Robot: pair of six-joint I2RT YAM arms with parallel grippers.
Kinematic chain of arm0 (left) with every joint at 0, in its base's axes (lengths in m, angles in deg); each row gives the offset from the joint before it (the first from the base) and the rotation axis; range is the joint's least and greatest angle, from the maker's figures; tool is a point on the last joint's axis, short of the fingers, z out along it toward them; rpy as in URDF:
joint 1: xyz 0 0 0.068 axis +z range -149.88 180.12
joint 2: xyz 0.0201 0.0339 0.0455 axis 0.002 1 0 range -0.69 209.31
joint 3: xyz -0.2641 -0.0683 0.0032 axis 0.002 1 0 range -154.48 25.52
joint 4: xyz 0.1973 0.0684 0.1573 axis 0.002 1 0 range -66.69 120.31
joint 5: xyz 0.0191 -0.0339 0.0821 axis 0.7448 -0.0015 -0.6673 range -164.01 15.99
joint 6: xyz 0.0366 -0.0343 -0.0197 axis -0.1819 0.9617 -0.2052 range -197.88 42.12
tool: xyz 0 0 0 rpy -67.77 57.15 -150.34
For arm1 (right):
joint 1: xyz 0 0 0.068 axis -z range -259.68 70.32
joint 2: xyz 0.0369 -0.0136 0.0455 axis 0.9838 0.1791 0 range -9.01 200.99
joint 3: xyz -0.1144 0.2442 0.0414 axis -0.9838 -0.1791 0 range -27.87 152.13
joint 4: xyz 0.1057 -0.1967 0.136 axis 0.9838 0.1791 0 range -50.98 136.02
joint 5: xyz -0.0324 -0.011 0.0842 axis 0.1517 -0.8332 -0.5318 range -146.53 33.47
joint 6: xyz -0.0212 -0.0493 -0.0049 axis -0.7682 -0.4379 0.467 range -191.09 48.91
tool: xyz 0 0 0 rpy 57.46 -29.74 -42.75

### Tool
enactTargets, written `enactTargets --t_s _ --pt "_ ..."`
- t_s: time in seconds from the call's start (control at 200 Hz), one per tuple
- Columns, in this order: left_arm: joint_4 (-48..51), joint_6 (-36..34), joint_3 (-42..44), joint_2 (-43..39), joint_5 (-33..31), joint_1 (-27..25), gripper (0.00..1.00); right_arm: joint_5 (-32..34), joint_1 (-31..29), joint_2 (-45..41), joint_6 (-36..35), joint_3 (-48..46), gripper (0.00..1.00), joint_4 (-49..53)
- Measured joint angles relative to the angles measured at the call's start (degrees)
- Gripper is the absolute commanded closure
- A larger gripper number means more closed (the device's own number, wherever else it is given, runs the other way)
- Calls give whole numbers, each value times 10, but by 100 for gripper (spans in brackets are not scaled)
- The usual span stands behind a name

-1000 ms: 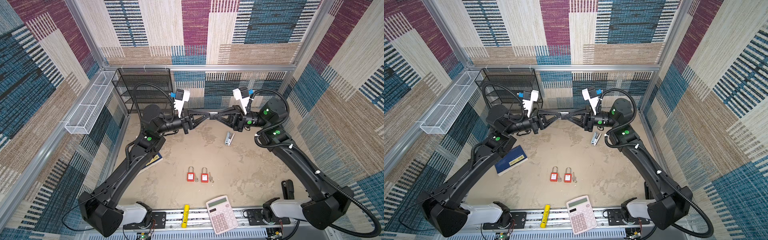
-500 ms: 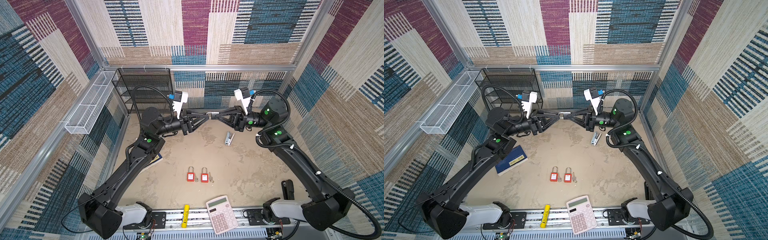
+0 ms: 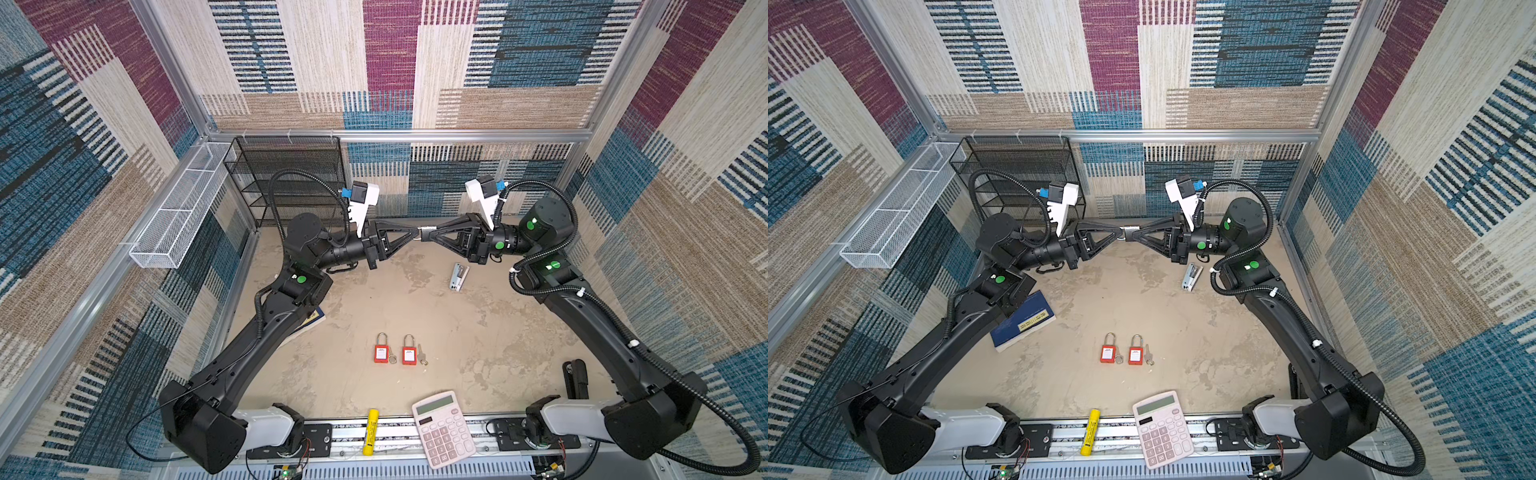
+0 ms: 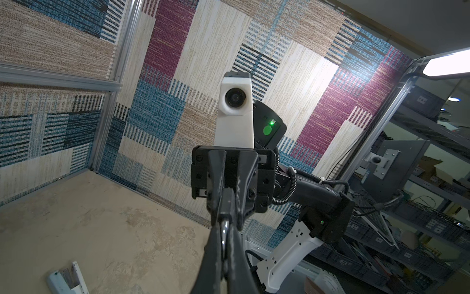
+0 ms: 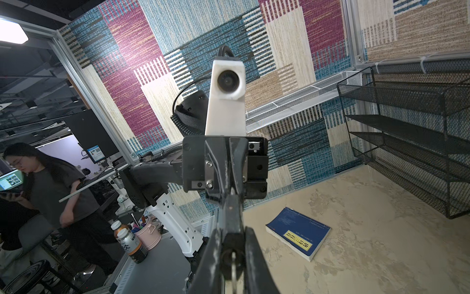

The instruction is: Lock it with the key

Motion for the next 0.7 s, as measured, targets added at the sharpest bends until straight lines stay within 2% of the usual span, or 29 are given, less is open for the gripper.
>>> enactTargets --t_s 0.125,0.15,0.19,0.295,0.426,0.701 --pt "0 0 0 0 0 0 100 0 0 0 0 0 99 0" --pt "0 0 0 0 0 0 100 0 0 0 0 0 96 1" --pt "-1 0 0 0 0 0 100 0 0 0 -1 0 85 2" --pt "-5 0 2 -1 0 0 100 3 0 0 -8 1 67 5" --pt "-5 0 3 -2 0 0 100 4 0 0 -12 3 55 16" --pt "-4 -2 5 -9 -1 3 100 9 8 -13 -33 5 54 44"
